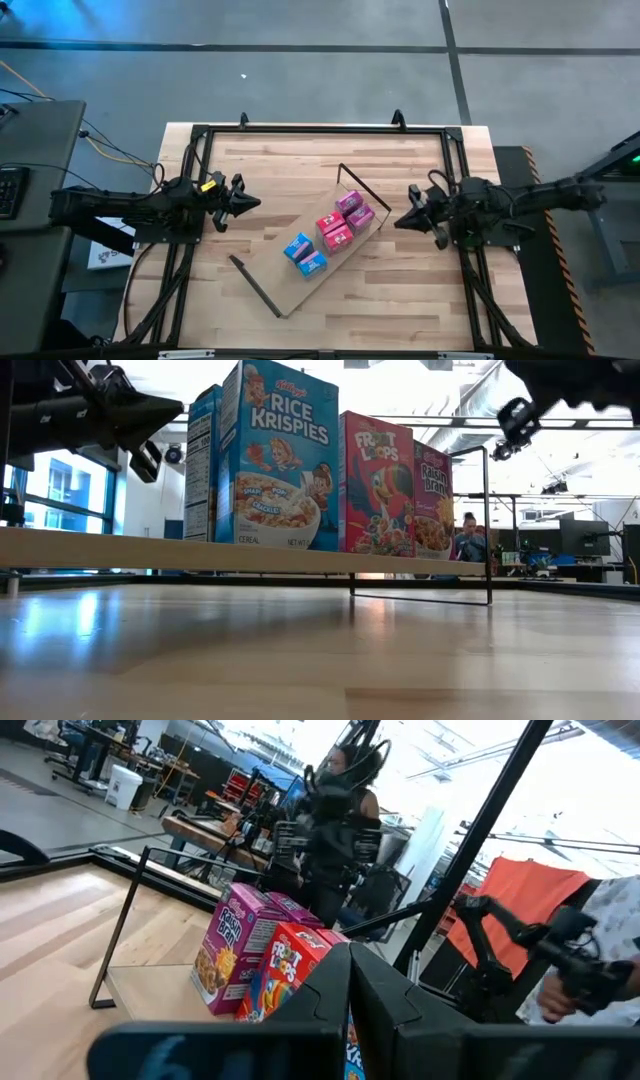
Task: Stack cereal on shelf
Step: Return to Home Position
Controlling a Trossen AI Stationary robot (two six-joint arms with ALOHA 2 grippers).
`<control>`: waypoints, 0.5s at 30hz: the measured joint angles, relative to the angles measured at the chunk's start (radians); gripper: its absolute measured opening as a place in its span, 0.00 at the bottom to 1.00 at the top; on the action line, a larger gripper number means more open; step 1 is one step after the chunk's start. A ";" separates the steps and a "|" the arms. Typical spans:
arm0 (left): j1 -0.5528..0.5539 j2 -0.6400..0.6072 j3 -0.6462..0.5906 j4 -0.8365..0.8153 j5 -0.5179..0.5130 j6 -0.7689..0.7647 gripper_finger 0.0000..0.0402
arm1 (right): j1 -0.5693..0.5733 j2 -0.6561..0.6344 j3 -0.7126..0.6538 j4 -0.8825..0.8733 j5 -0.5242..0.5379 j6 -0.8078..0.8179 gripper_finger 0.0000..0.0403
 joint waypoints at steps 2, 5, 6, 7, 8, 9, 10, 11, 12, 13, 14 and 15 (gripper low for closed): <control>0.000 0.000 0.000 0.001 0.000 0.000 0.00 | -0.037 -0.093 -0.061 0.005 -0.028 0.004 0.00; 0.000 0.000 0.000 0.000 0.000 0.000 0.00 | -0.063 -0.241 -0.160 0.001 0.003 0.009 0.00; 0.000 0.000 0.000 0.000 0.000 0.000 0.00 | -0.067 -0.289 -0.189 0.001 0.026 0.020 0.00; 0.000 0.000 0.000 0.000 0.000 0.000 0.00 | -0.069 -0.334 -0.216 0.002 0.050 0.035 0.00; 0.000 0.000 0.000 0.000 0.000 0.000 0.00 | -0.070 -0.375 -0.240 0.001 0.062 0.044 0.00; 0.000 0.000 0.000 0.000 0.000 0.000 0.00 | -0.069 -0.413 -0.260 0.000 0.065 0.047 0.00; 0.000 0.000 0.000 0.000 0.000 0.000 0.00 | -0.069 -0.448 -0.278 -0.005 0.065 0.048 0.00; 0.000 0.000 0.000 0.000 0.000 0.000 0.00 | -0.069 -0.480 -0.294 -0.013 0.065 0.048 0.00; 0.000 0.000 0.000 -0.001 0.000 0.000 0.00 | -0.069 -0.508 -0.303 -0.039 0.066 0.048 0.00; 0.000 0.000 0.000 -0.002 0.000 0.000 0.00 | -0.069 -0.534 -0.302 -0.080 0.075 0.033 0.00; 0.000 0.000 0.000 -0.002 0.000 0.000 0.00 | -0.069 -0.536 -0.298 -0.131 0.091 0.015 0.00; 0.000 0.000 0.000 -0.002 0.000 0.000 0.00 | -0.069 -0.534 -0.294 -0.176 0.114 -0.001 0.00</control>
